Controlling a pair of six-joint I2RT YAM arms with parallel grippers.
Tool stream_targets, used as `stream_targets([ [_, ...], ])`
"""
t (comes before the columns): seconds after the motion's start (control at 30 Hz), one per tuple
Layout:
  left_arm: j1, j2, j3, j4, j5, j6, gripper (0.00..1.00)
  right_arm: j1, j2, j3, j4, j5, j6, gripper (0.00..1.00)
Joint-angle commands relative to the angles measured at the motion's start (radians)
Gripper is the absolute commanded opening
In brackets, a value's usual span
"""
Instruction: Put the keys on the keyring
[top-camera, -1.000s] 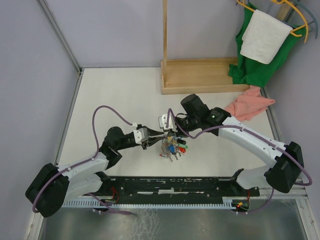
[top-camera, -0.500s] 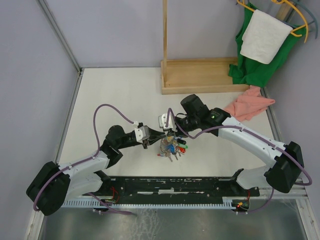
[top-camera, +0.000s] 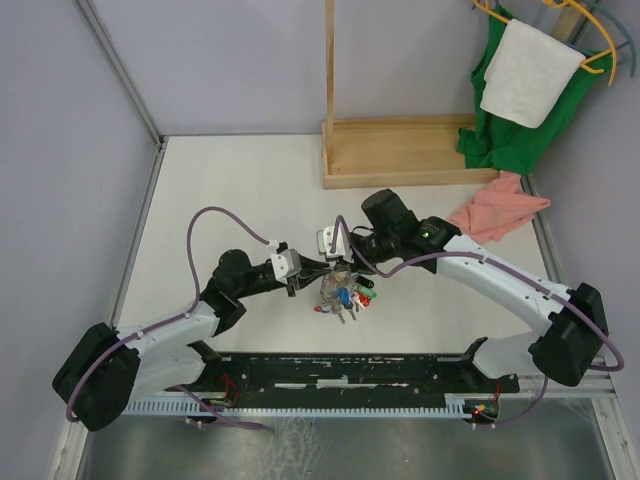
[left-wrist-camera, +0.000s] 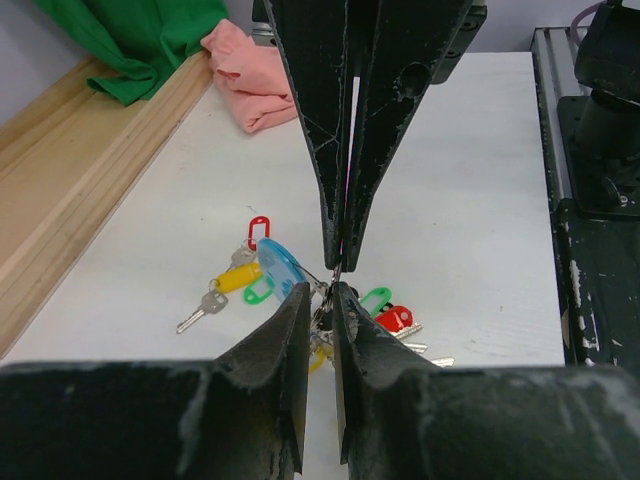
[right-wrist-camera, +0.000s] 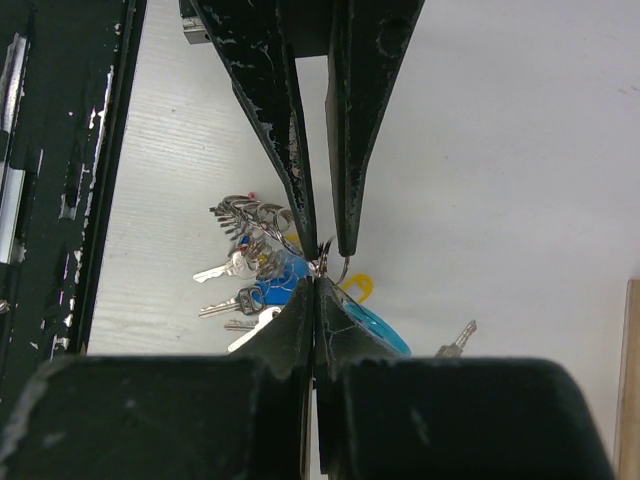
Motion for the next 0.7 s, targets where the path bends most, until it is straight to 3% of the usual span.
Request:
stream_targets([
  [0.0,-0.001,0.000,0.026,-0.027,-0.040,-0.020,0.21,0.004,-0.048,0.005,0.070,-0.006,0.018,0.01],
  [0.67,-0.001,0.007,0.020,0.056,-0.012,-0.059,0.24,0.003,-0.045,-0.010,0.093,-0.012,0.038,0.01],
])
